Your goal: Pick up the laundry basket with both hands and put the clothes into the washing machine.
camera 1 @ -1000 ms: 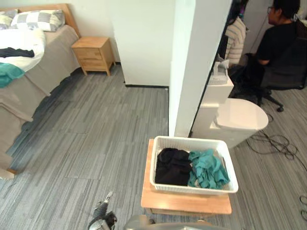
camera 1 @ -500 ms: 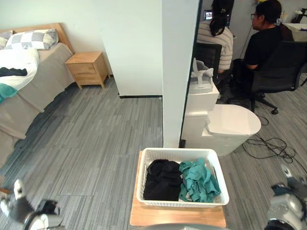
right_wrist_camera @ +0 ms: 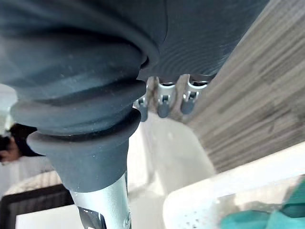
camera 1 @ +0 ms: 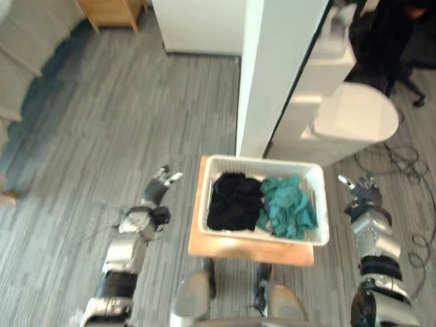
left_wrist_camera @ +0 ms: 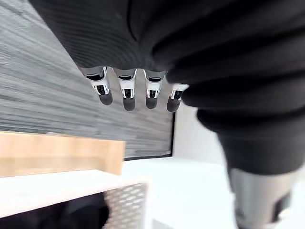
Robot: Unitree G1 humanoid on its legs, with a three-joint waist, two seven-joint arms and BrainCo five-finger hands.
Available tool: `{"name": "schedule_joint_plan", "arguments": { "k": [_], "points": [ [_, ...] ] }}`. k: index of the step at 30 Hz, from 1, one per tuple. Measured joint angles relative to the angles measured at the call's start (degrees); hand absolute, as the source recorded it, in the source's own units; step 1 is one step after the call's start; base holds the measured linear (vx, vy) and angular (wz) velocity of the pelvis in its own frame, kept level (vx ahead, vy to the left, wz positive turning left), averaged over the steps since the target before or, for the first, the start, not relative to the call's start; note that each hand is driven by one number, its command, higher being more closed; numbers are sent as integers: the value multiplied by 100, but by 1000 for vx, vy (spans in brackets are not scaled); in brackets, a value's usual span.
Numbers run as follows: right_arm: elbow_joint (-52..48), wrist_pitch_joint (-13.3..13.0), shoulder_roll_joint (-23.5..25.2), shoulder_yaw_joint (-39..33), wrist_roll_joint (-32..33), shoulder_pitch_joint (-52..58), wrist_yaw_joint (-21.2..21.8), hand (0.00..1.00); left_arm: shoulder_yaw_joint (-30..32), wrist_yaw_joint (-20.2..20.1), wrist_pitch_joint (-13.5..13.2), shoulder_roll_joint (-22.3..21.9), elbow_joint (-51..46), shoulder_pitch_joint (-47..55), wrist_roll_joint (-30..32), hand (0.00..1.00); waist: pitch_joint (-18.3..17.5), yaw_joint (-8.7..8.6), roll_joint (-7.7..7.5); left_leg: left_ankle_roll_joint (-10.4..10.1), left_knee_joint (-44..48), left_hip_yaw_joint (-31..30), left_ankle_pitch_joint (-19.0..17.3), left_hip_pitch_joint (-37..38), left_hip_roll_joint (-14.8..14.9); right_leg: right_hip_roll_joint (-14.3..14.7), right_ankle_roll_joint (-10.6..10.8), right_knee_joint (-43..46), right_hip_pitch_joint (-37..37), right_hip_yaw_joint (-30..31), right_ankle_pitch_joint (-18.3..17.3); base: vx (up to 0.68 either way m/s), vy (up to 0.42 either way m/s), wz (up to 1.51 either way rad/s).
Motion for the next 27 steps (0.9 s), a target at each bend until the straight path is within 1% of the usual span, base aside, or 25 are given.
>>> {"name": "schedule_joint_plan", "arguments": {
  "k": [1,3,4,5,8,11,12,14,16,17,21,26,27],
  "points": [
    [-133,51,13,-5,2,59,8,0,-42,-46,136,-1,108,-276,297,0,94,42,-28,2,6,-6,40,-153,1,-20,-11,111,-189,-14,-8,-103,-22,8],
    [-545,135,98,-72,3,243,25,0,-59,-76,272,-2,271,-757,691,0,264,135,-20,-13,-8,-8,100,-246,-2,-88,-62,272,-355,-72,-57,-87,-26,7],
    [-805,140,159,-109,16,348,98,0,-60,-80,331,0,298,-1034,915,0,327,132,-19,-23,-9,-59,137,-353,-3,-111,-81,372,-463,-158,-92,-77,-33,16],
    [-979,140,205,-141,60,419,115,0,-73,-88,352,-1,338,-1239,988,0,334,135,-24,-33,-8,-69,168,-460,-4,-124,-87,446,-577,-186,-124,-66,-35,20],
    [-1287,127,302,-204,298,424,118,0,-205,-99,394,-11,568,-1777,1139,0,437,138,-32,-111,-38,-119,250,-633,7,-160,-143,639,-806,-283,-196,-30,-43,12],
    [-1338,125,316,-191,466,280,137,0,-221,-206,411,-92,840,-2070,1181,0,440,140,-36,-168,-59,-102,288,-831,40,-159,-146,705,-1039,-282,-197,-22,-36,-1],
    [-1353,124,312,-183,536,194,208,0,-226,-210,447,-122,952,-2178,1191,0,524,140,-37,-173,-50,-81,290,-846,65,-154,-146,713,-1055,-286,-197,-8,-18,-4],
    [-1418,124,311,-174,641,190,239,0,-236,-227,458,-153,1019,-2268,1202,0,559,142,-39,-175,-53,-61,289,-888,83,-150,-146,722,-1101,-296,-197,-3,-6,-2],
    [-1564,124,305,-154,742,199,269,0,-262,-346,460,-152,1030,-2357,1287,0,559,145,-38,-177,-25,-55,290,-995,92,-154,-146,751,-1207,-308,-197,0,0,0],
    [-1583,125,279,-124,847,194,361,0,-332,-414,465,-143,1040,-2412,1335,0,575,145,-38,-180,11,-37,290,-1033,102,-164,-146,794,-1239,-327,-197,33,12,5],
    [-1583,127,219,30,1148,220,510,0,-662,-742,472,-25,1039,-2586,1566,0,583,147,-34,-185,25,-12,287,-1052,120,-180,-146,832,-1238,-425,-197,25,13,6],
    [-1560,146,-88,279,1405,245,741,0,-757,-1101,479,271,1040,-2667,2087,0,586,163,-32,-199,131,141,277,-1176,208,-179,-152,915,-1355,-465,-201,-10,1,-1],
    [-1554,153,-122,325,1417,245,764,0,-803,-1109,479,330,1040,-2668,2116,0,588,157,-33,-199,140,145,277,-1185,210,-179,-168,915,-1358,-465,-211,-28,-13,-6]
  ]
}}
